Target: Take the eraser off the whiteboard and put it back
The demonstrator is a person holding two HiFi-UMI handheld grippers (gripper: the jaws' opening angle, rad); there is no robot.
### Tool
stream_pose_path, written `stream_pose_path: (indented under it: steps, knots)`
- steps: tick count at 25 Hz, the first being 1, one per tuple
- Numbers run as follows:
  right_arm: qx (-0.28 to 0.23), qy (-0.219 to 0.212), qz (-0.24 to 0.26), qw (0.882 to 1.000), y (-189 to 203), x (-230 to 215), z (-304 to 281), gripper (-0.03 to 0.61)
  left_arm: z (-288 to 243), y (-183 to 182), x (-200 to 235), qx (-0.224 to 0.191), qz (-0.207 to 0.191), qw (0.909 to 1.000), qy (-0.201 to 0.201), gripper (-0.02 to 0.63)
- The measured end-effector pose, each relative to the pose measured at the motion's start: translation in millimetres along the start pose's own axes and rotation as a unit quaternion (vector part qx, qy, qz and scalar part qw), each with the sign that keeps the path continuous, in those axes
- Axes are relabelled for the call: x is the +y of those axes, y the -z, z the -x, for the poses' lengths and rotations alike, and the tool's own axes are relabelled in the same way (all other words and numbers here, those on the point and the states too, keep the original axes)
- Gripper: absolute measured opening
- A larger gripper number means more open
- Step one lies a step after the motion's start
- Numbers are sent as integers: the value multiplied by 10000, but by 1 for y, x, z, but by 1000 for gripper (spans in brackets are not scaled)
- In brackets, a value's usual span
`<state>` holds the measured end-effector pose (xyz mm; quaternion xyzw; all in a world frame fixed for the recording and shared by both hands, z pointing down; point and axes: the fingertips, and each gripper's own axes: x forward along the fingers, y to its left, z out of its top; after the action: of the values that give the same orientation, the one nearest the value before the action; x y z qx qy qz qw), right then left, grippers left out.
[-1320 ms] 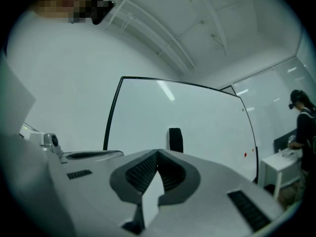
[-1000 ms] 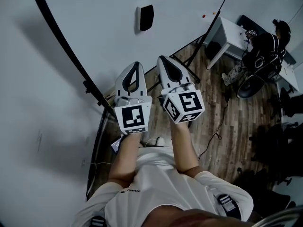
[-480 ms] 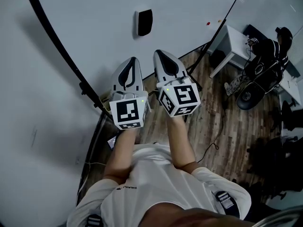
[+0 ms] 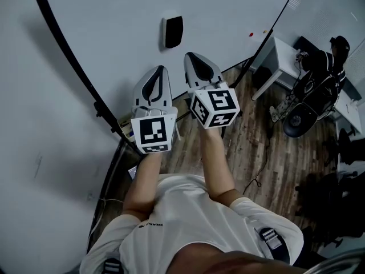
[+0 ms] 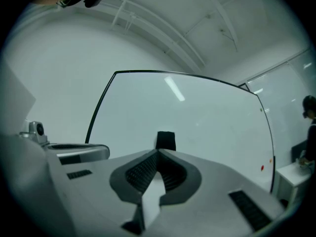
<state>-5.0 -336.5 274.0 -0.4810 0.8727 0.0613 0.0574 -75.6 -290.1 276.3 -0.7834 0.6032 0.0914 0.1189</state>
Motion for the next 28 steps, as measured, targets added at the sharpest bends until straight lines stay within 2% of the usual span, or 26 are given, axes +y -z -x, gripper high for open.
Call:
stream_pose_path:
  steps: [7,9,13,20,24,28]
  knots:
    - [49,-113,-125,9998,4,-8,-18,19,-5,-1,4,-8,-82,10000,-53,3]
    - [86,-174,-140,9997,5,-10,-23,78,-7,-2,2,-1,-103,9999,-57,3]
    - [112,-308,-189,9993,4,-11,-32,126,-10,-5,0,-9,-163,9998,-78,3]
    - [227,-416,-210,9987,8,-16,-53,252,-12,-6,2,-22,-242,9995,-187,3]
    - [296,-460,-347,9979,12,-18,-65,289,-9,-4,2,25,-244,9995,-196,3]
    - [443,-552,-262,9971,14,-20,-79,310,-10,-8,1,-8,-266,9994,-227,3]
